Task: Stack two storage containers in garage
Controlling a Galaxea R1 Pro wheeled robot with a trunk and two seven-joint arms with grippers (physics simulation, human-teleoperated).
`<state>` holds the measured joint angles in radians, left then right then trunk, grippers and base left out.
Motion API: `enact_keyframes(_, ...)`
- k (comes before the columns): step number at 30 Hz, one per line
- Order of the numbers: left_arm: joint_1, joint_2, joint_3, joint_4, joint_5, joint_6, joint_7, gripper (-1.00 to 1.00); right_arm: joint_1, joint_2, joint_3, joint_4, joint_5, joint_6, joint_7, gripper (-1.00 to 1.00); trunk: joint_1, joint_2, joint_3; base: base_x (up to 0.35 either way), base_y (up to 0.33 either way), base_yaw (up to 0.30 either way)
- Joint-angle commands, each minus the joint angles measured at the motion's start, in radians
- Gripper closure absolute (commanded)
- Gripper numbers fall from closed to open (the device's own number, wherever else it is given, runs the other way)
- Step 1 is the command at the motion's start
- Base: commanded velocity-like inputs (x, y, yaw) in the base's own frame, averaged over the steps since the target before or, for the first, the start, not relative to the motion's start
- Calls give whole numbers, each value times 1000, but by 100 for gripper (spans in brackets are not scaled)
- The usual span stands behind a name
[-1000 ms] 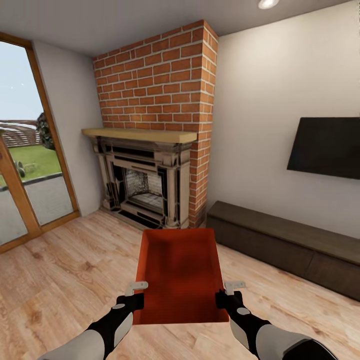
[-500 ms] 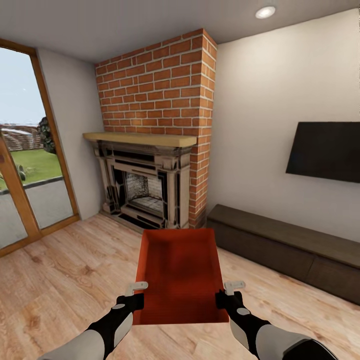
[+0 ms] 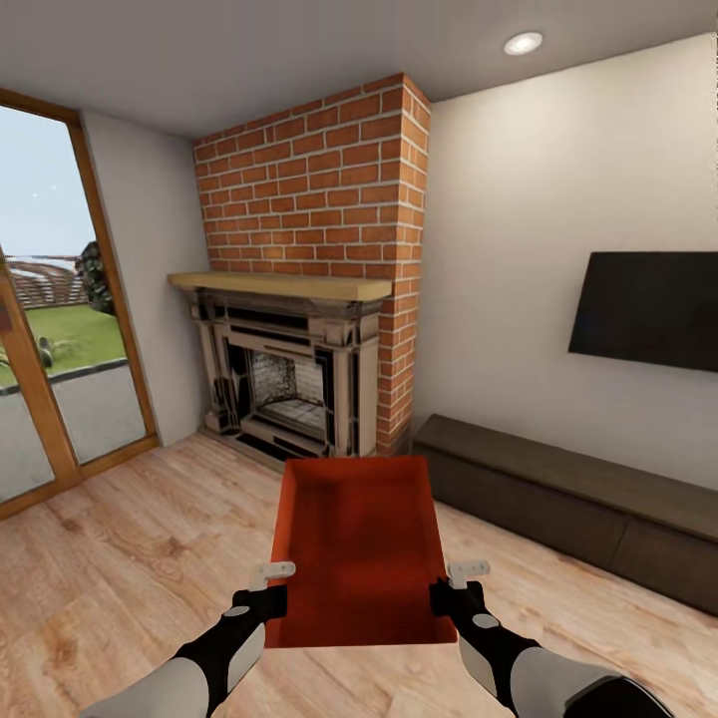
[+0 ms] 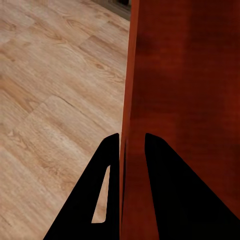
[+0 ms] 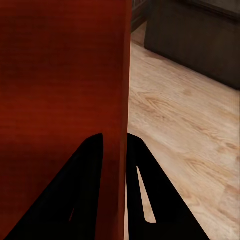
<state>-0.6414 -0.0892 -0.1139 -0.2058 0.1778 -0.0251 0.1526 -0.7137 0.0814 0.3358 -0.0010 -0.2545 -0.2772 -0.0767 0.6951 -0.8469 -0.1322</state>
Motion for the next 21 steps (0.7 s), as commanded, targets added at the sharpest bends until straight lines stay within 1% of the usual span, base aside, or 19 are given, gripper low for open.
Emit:
enact_keyframes(1, -1, 1, 11, -4, -11, -6, 21, 100, -1, 0, -18, 21, -32, -7, -9, 100, 0, -1, 0, 0, 0, 0)
enact_keyframes(11, -1, 0, 11, -4, -11, -6, 21, 100, -1, 0, -18, 21, -32, -7, -9, 100, 0, -1, 16, 0, 0, 0)
enact_keyframes(21, -1, 0, 12, -4, -11, -6, 21, 100, -1, 0, -18, 21, -32, -7, -8, 100, 0, -1, 17, 0, 0, 0)
